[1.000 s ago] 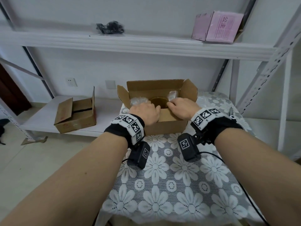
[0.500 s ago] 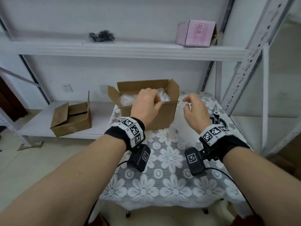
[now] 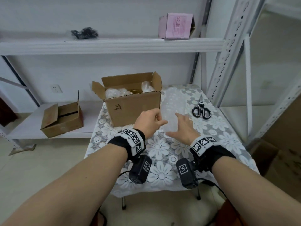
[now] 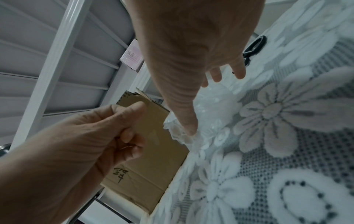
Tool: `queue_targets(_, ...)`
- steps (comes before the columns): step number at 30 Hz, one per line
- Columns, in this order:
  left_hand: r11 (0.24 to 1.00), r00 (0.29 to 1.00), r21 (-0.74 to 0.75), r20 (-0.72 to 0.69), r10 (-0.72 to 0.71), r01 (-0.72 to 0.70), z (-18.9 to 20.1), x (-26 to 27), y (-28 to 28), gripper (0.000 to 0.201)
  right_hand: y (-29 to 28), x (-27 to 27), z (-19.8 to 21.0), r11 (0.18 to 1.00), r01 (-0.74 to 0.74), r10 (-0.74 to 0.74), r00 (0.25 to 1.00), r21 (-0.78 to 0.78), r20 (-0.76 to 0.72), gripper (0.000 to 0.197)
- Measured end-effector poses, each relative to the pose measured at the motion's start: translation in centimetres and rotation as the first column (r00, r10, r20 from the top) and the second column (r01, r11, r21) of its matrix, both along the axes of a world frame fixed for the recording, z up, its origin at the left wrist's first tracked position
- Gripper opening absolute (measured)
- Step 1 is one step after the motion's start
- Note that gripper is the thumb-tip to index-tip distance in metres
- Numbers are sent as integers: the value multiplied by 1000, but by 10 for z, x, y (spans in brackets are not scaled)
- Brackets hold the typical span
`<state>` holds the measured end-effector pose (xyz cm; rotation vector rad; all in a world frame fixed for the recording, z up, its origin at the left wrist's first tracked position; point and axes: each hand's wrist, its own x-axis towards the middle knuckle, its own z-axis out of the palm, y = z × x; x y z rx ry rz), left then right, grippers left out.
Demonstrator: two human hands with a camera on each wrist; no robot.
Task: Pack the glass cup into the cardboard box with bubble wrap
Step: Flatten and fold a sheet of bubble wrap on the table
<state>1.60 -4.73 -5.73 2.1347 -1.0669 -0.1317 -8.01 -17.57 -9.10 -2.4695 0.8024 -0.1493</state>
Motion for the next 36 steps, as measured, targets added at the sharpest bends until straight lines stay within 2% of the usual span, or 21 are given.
queue_targets(3, 999, 992, 22, -116, 44, -42, -8, -6, 3, 33, 2, -3, -8, 999, 43, -43, 997, 7, 64, 90)
queue_targets(6, 996, 959, 64, -274, 76, -61, -16, -7, 9, 36, 4, -2, -12, 992, 108, -99, 985, -57, 143, 86)
queue_targets(11, 968, 905, 250, -418, 77, 34, -23, -8, 22, 21, 6, 7, -7, 970, 108, -84, 989, -216, 118, 80)
queue_targets(13, 955, 873, 294, -476, 105, 45, -22, -10, 25, 27, 2, 10, -5, 966, 107, -82, 990, -234, 114, 67)
queue_targets(15, 949, 844, 311, -523, 118, 60, -20, -10, 26, 37, -4, 13, -5, 966, 122, -81, 980, -228, 181, 36)
queue_targets(16, 947, 832, 314, -541, 120, 67, -19, -10, 26, 42, -6, 14, -4, 973, 147, -105, 968, -180, 227, 19)
queue_targets(17, 947, 822, 315, -556, 124, 70, -19, -9, 26, 46, -8, 15, -4, 978, 185, -154, 949, -92, 274, 14)
queue_targets(19, 951, 798, 304, -586, 138, 59, -19, -8, 24, 53, -10, 15, -2, 952, 248, -296, 895, 180, 335, 16)
queue_targets(20, 955, 783, 294, -605, 145, 50, -19, -7, 23, 57, -11, 15, -1, 899, 260, -389, 844, 353, 368, 16)
queue_targets(21, 959, 767, 281, -625, 146, 46, -19, -7, 21, 60, -12, 15, 0, 802, 247, -501, 774, 544, 388, 15)
queue_targets(22, 962, 753, 268, -643, 141, 49, -19, -8, 19, 63, -12, 14, 2, 671, 197, -607, 700, 715, 377, 14)
queue_targets(23, 965, 745, 257, -654, 131, 56, -19, -9, 17, 66, -12, 13, 4, 530, 126, -688, 642, 839, 338, 15)
queue_targets(24, 966, 745, 250, -657, 120, 66, -19, -10, 14, 68, -12, 11, 5, 447, 77, -728, 610, 891, 312, 18)
queue_targets(25, 965, 753, 250, -648, 110, 74, -19, -12, 12, 70, -11, 10, 6, 484, 79, -709, 619, 872, 337, 16)
queue_targets(26, 964, 767, 254, -634, 104, 80, -20, -13, 10, 70, -9, 8, 8, 622, 117, -619, 679, 774, 395, 12)
queue_targets(28, 959, 793, 272, -601, 100, 85, -21, -15, 7, 70, -5, 6, 5, 895, 107, -317, 836, 434, 448, 13)
queue_targets(29, 955, 802, 283, -589, 102, 86, -21, -16, 6, 69, -3, 6, 2, 961, 42, -160, 892, 273, 424, 18)
queue_targets(31, 953, 803, 293, -586, 109, 84, -21, -16, 6, 64, -1, 8, -3, 994, -55, 22, 947, 93, 319, 20)
queue_targets(33, 955, 786, 287, -608, 115, 82, -20, -15, 7, 58, 0, 10, -5, 995, -91, 83, 983, 39, 164, 28)
queue_targets(35, 958, 757, 274, -643, 116, 87, -18, -13, 8, 55, -2, 13, -6, 989, -109, 100, 991, 100, 92, 53)
queue_targets(36, 964, 729, 254, -674, 115, 83, -17, -12, 8, 56, -2, 14, -6, 979, -104, 83, 989, 173, 126, 62)
